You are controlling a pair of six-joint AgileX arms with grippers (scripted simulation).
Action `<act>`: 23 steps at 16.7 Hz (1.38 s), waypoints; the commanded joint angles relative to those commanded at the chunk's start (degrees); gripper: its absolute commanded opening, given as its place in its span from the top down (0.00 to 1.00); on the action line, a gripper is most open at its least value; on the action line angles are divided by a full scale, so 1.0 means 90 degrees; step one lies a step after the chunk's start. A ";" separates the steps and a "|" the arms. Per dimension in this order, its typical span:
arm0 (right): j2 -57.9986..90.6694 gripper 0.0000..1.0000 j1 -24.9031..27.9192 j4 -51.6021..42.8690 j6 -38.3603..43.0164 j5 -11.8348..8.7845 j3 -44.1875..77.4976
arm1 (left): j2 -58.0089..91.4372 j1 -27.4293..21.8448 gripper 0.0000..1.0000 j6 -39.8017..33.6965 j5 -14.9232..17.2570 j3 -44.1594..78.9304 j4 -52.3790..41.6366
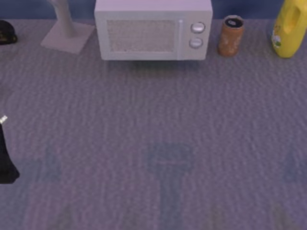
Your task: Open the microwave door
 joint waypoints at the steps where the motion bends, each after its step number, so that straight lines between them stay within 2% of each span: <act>1: 0.0000 0.00 0.0000 0.0000 0.0000 0.0000 0.0000 | 0.0000 0.0000 0.00 0.0000 0.0000 0.0000 0.0000; 4: 0.0000 0.00 0.0000 0.0000 0.0000 0.0000 0.0000 | 0.0195 -0.0109 0.00 -0.0036 -0.0089 0.0185 -0.0034; 8: 0.0000 0.00 0.0000 0.0000 0.0000 0.0000 0.0000 | 0.1400 -0.0688 0.00 -0.0273 -0.0588 0.1206 -0.0183; 23: 0.0000 0.00 0.0000 0.0000 0.0000 0.0000 0.0000 | 1.0781 -0.4246 0.00 -0.2264 -0.3752 0.8370 -0.0464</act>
